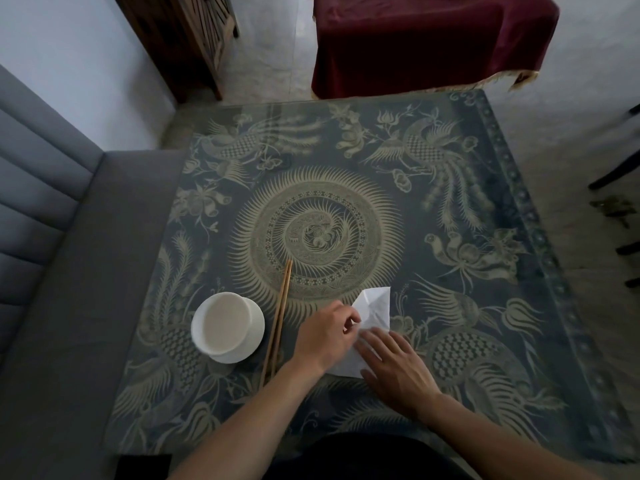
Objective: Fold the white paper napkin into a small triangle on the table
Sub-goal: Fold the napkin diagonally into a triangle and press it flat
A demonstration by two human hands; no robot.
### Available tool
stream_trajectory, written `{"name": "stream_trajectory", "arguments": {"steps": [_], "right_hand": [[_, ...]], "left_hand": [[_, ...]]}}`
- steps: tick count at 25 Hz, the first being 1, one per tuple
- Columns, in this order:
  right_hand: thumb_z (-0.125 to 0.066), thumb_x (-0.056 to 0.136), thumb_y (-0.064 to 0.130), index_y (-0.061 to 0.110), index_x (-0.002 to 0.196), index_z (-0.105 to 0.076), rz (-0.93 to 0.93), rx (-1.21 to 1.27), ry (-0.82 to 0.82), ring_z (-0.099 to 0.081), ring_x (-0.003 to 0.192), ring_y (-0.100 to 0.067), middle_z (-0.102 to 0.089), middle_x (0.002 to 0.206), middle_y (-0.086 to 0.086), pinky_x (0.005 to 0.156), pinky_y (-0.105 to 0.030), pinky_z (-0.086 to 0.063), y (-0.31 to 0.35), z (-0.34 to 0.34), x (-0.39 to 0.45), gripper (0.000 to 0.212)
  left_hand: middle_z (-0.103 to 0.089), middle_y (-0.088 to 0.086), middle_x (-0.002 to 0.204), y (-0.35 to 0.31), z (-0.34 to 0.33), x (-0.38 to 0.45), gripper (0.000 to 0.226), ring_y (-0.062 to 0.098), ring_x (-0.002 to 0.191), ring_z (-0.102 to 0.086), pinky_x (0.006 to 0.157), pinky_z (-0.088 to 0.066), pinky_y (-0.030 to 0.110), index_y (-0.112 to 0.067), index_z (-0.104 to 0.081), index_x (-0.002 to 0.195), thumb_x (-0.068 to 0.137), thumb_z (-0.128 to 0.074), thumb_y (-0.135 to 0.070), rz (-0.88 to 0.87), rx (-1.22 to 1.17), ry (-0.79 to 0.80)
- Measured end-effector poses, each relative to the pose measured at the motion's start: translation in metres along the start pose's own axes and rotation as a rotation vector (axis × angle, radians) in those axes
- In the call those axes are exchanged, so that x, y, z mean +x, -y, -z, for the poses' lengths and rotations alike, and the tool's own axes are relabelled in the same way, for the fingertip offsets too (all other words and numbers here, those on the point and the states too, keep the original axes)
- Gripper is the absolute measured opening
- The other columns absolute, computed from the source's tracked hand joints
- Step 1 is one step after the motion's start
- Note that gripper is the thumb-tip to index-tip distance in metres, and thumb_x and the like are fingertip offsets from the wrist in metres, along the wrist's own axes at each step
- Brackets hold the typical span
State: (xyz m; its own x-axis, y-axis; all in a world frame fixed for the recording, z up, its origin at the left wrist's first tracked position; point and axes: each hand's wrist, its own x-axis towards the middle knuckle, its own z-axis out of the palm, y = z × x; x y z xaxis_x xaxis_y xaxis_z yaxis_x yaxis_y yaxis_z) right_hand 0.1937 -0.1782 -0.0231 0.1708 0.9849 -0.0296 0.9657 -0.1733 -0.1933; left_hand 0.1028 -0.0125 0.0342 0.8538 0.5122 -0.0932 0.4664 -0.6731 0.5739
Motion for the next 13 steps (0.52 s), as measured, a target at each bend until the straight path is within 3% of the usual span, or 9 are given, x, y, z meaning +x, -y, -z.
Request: {"name": "stream_trajectory", "arguments": {"steps": [9, 13], "right_hand": [[-0.051, 0.088, 0.039, 0.016, 0.132, -0.056, -0.076, -0.028, -0.001, -0.043, 0.135, -0.028, -0.054, 0.138, -0.008, 0.112, -0.049, -0.033, -0.017, -0.005, -0.036, 0.050], [-0.044, 0.090, 0.038, 0.014, 0.127, -0.060, -0.065, -0.017, -0.002, -0.043, 0.135, -0.028, -0.055, 0.138, -0.008, 0.107, -0.046, -0.028, -0.024, -0.007, -0.040, 0.047]], "left_hand": [[-0.060, -0.005, 0.101, -0.013, -0.045, -0.017, 0.013, 0.020, 0.089, -0.062, 0.066, -0.047, 0.033, -0.024, -0.065, 0.101, 0.091, -0.058, -0.029, -0.064, 0.096, 0.155], [-0.058, -0.002, 0.102, -0.005, -0.057, -0.025, 0.018, 0.024, 0.092, -0.061, 0.069, -0.049, 0.038, -0.022, -0.064, 0.104, 0.089, -0.056, -0.027, -0.056, 0.147, 0.225]]}}
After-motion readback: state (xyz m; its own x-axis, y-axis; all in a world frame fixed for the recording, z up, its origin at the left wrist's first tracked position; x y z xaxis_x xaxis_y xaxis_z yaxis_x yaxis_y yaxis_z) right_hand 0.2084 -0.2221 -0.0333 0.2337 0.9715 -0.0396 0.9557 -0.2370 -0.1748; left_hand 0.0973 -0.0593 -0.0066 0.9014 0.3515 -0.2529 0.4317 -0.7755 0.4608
